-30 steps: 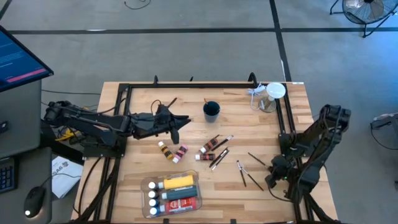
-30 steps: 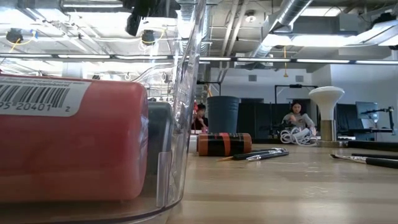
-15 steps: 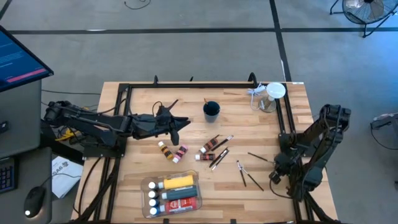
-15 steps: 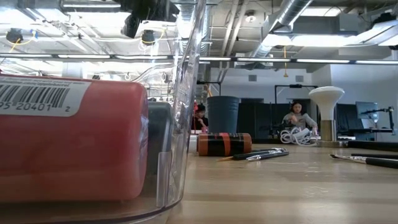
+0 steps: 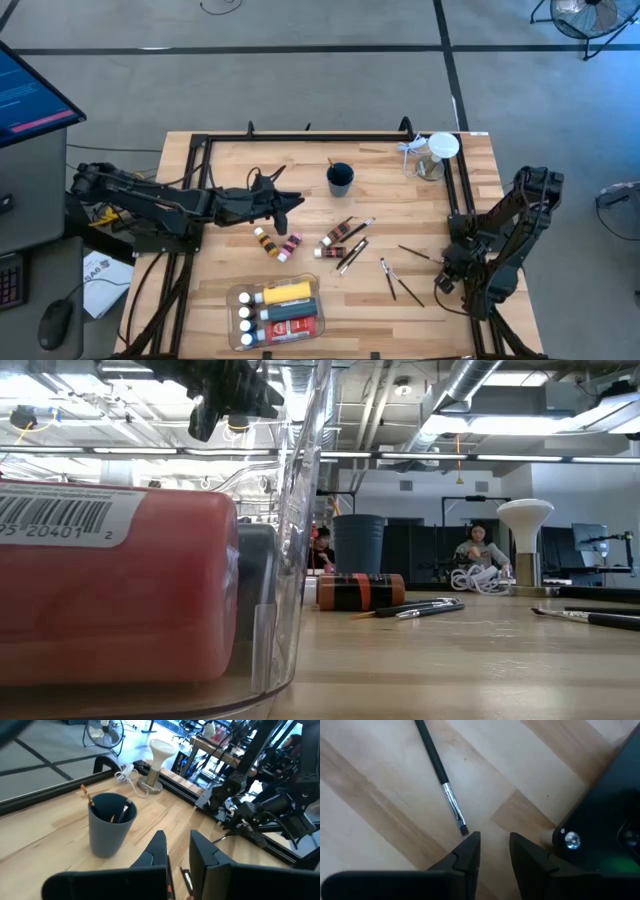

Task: Pick & Place Paint Supplies
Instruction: Put the paint brush into the blue cup

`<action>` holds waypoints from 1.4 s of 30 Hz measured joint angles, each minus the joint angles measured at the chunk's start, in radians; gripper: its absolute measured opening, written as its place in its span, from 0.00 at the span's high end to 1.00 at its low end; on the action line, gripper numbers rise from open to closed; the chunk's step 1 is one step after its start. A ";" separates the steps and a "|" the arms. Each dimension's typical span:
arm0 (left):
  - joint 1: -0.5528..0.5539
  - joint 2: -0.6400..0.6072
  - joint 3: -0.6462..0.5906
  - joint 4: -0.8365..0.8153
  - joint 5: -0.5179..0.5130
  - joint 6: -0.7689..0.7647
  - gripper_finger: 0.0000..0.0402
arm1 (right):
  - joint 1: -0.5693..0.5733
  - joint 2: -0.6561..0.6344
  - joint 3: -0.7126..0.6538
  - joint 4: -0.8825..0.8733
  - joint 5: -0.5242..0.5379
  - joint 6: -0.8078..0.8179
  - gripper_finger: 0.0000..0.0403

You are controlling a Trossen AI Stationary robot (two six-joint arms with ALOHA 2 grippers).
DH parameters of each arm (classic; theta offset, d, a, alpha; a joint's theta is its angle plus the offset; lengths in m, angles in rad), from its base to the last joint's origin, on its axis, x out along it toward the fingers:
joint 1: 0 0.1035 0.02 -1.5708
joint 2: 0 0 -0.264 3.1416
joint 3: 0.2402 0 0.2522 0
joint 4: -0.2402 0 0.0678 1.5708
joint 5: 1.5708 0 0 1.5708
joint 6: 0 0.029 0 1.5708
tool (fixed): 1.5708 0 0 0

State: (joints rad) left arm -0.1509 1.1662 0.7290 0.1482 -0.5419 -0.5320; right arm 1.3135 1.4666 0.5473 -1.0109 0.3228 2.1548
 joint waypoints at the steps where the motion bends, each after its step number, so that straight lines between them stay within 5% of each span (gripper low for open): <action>1: 0.000 0.000 -0.004 0.007 0.001 0.000 1.00 | -0.006 0.000 -0.001 0.002 0.005 0.000 0.74; 42: -0.005 0.000 -0.006 0.017 0.051 0.038 1.00 | -0.075 -0.047 0.045 0.132 0.180 -0.038 0.72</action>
State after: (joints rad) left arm -0.1562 1.1660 0.7227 0.1649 -0.4904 -0.4942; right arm 1.2381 1.4195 0.5919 -0.8793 0.5030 2.1168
